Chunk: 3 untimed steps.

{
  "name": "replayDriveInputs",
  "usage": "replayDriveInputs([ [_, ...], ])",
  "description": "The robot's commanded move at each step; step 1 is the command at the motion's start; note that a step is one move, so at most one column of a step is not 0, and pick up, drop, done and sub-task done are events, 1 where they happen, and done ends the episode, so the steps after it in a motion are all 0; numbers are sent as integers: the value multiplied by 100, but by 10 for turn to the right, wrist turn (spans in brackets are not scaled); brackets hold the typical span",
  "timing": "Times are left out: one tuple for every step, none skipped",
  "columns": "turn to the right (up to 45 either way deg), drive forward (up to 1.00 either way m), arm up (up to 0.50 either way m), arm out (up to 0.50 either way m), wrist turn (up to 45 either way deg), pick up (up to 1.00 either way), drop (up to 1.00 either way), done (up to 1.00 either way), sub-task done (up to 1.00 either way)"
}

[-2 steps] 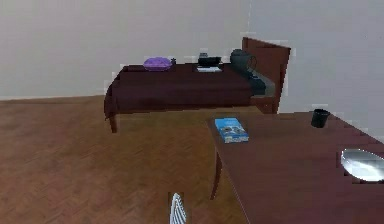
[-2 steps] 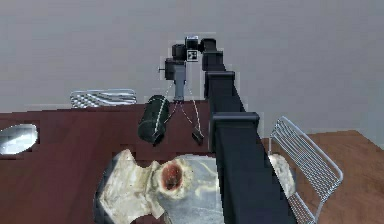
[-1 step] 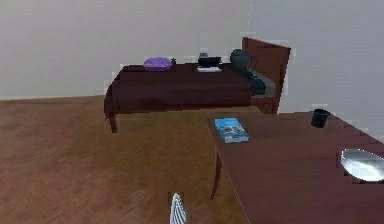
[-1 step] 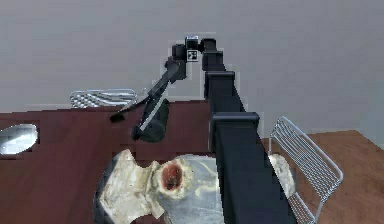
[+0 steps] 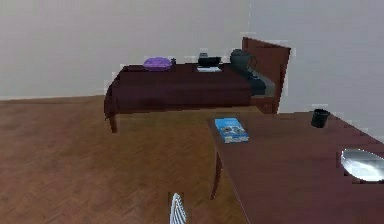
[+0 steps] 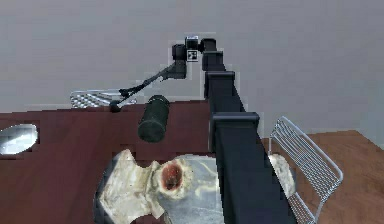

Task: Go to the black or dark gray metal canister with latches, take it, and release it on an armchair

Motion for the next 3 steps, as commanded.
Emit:
replayDriveInputs([
  [0, 0, 0, 0, 450, 0, 0, 0, 0],
  [0, 0, 0, 0, 30, 0, 0, 0, 0],
  [0, 0, -30, 0, 0, 0, 0, 0, 0],
])
